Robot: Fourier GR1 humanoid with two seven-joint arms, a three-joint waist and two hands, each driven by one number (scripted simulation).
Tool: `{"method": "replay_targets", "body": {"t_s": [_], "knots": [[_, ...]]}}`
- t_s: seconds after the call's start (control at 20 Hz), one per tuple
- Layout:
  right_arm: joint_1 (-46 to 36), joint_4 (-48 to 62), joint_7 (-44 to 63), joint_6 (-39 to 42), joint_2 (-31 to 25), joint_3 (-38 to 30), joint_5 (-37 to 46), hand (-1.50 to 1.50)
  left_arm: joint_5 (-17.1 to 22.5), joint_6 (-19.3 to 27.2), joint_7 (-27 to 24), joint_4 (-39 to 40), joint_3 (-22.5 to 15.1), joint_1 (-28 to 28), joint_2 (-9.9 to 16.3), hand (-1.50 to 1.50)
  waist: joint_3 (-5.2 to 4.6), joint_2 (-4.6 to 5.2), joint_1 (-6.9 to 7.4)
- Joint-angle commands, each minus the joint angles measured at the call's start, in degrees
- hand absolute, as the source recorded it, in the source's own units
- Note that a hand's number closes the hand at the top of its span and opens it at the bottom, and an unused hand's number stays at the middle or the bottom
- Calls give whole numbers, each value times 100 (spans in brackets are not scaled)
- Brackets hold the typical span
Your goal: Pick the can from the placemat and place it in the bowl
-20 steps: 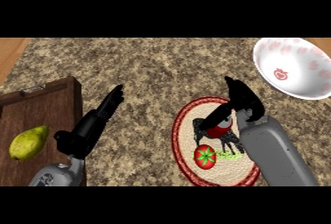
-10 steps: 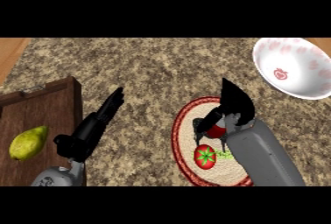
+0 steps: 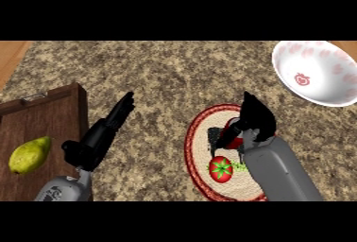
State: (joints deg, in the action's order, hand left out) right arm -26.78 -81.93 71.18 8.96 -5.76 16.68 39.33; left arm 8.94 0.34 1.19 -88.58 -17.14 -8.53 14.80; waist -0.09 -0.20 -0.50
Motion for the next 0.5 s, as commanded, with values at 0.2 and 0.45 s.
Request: {"method": "replay_targets", "body": {"t_s": [0.2,0.45], "knots": [[216,60,1055,249,383,-196,327,-150,-131,-42,54,-176,-91,134,-104,0,5,11,56],[571,-302,851,382,399,-269,566,-150,-120,-66,273,-167,122,-111,-96,0,6,6,20]]}}
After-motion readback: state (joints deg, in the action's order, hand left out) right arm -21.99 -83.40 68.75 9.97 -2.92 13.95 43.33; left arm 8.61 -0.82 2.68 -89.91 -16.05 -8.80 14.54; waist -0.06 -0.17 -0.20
